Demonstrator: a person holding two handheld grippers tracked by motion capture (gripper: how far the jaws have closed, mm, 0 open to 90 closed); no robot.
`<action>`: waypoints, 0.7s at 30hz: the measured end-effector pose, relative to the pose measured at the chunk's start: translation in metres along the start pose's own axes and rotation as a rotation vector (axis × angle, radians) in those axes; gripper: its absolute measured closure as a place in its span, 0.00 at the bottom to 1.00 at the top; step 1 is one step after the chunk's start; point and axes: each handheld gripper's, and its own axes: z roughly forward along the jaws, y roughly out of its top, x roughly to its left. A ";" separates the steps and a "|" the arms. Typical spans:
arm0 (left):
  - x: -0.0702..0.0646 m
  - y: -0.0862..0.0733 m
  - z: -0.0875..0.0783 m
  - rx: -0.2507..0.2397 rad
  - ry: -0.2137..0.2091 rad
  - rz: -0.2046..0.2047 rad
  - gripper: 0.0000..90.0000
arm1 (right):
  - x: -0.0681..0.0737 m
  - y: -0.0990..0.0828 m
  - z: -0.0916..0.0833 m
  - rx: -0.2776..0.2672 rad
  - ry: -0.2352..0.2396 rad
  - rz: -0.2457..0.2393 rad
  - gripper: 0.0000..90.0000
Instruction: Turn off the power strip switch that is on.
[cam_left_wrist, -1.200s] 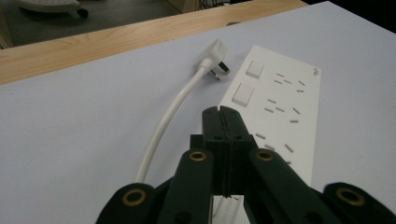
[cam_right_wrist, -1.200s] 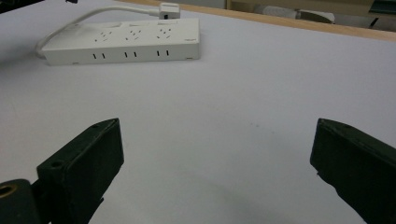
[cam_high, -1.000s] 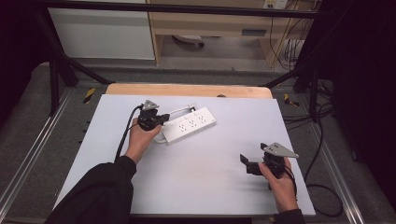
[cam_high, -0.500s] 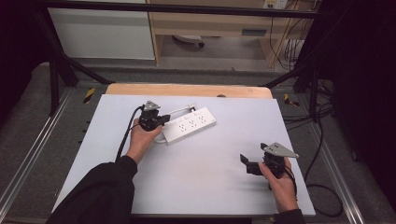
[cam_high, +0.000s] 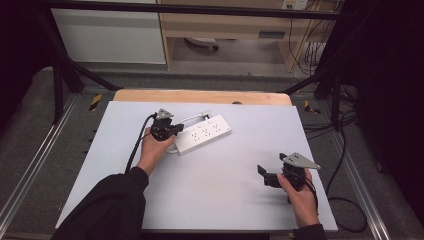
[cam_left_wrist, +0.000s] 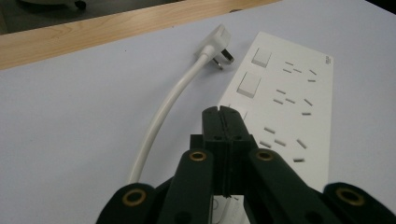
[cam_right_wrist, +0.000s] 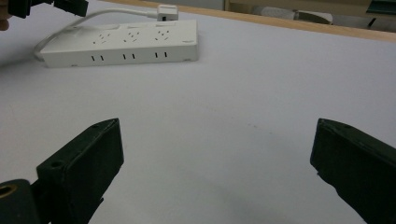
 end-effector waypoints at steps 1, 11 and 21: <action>0.000 0.000 0.000 0.000 -0.001 -0.001 1.00 | 0.000 0.000 0.000 0.000 0.001 0.001 0.03; -0.002 0.000 0.004 0.003 -0.004 0.004 1.00 | 0.001 0.000 0.000 0.003 0.003 0.003 0.03; -0.008 0.005 0.014 0.015 -0.019 0.014 1.00 | 0.001 0.000 0.001 0.003 0.003 0.005 0.03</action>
